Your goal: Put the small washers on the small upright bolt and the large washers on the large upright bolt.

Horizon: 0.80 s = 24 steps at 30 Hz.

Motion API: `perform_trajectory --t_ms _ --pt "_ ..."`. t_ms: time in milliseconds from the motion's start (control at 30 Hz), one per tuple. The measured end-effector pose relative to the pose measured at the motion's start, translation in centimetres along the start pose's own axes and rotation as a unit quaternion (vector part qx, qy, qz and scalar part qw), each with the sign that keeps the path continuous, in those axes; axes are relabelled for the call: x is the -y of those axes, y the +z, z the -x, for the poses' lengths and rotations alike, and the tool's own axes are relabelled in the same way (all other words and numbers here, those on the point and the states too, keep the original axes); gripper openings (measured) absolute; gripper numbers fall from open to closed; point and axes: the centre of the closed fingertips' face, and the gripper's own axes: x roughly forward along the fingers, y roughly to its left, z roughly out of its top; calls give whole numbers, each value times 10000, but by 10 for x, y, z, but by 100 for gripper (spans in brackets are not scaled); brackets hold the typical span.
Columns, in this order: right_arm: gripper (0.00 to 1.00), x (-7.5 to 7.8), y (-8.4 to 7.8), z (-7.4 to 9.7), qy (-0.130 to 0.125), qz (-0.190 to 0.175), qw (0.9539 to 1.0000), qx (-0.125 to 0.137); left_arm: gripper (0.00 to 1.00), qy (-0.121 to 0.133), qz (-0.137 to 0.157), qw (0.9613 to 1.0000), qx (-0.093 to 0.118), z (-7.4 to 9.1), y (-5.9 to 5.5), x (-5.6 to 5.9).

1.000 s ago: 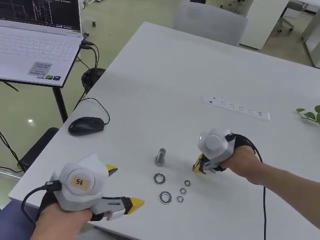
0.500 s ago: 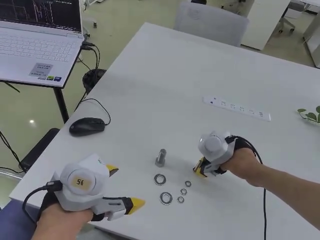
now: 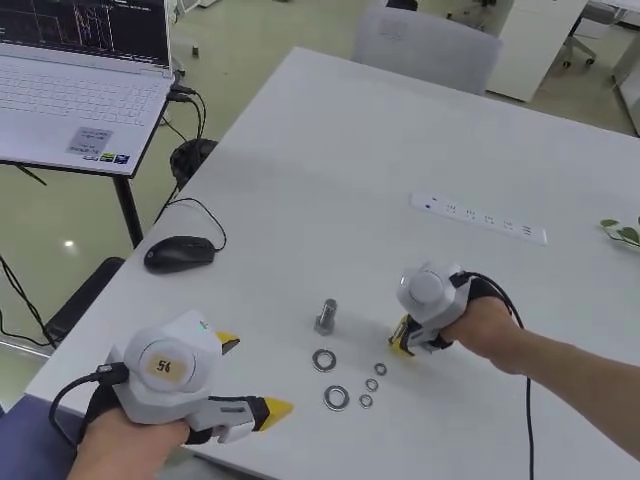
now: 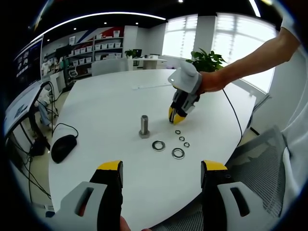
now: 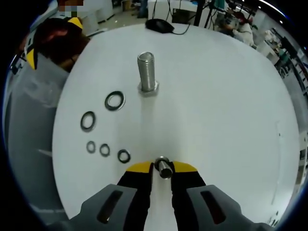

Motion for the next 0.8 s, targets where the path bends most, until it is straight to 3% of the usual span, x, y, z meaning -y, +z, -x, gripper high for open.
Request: perform_trajectory --t_ms 800 --pt "15 -8 -12 4 4 -252 9997 38 65 -82 -55 10000 1 -4 3 5"
